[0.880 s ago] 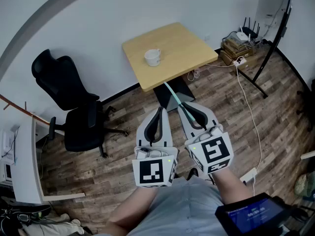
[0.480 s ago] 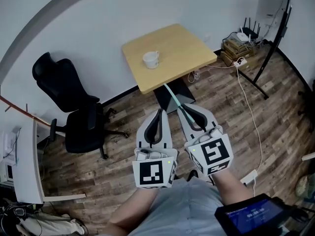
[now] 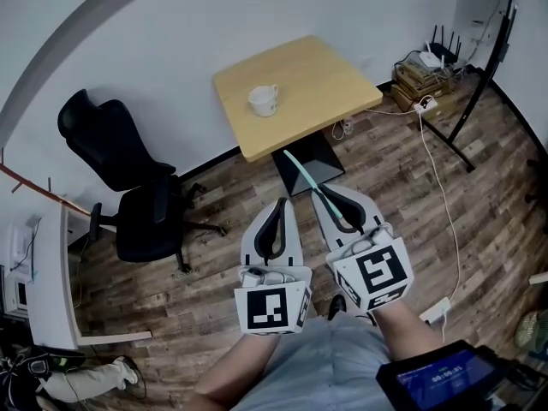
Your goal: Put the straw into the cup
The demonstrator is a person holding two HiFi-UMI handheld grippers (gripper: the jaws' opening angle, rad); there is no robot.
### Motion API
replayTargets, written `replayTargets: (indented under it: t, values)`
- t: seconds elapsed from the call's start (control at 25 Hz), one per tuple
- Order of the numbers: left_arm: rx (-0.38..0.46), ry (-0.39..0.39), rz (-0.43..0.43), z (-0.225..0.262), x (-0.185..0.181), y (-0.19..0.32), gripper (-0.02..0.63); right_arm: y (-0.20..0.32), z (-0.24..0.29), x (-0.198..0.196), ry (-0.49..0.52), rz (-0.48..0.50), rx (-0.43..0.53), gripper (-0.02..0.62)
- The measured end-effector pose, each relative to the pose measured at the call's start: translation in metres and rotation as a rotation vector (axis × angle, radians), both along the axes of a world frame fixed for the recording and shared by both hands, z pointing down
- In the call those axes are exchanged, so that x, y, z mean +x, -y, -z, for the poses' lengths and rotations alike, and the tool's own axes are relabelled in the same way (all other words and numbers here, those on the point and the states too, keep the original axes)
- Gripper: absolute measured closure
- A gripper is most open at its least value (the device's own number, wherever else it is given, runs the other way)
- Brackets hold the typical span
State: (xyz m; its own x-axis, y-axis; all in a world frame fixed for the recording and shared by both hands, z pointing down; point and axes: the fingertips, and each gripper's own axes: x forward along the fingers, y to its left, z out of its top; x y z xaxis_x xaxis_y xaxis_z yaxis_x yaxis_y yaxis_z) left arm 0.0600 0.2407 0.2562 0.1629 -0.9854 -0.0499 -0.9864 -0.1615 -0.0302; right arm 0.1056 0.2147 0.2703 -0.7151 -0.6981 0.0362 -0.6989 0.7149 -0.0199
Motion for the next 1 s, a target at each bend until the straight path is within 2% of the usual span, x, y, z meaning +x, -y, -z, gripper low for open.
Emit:
replayTargets:
  t: [0.28,0.56,0.8,1.0]
  values:
    - [-0.055,-0.03,-0.003,-0.029,-0.021,0.048,0.609,0.044,-0.026,-0.018,-0.018,-0.005,-0.044,0.572]
    - [-0.087,-0.043,-0.022,-0.048,-0.06,0.131,0.609,0.125,-0.043,-0.055,-0.033,-0.021,-0.076,0.572]
    - [-0.044,-0.037,-0.036,-0.03,-0.107,0.198,0.609,0.195,-0.026,-0.099,-0.018,-0.041,-0.047,0.572]
    - [0.016,-0.032,-0.041,-0.006,-0.143,0.232,0.609,0.228,-0.002,-0.131,-0.011,-0.054,0.01,0.572]
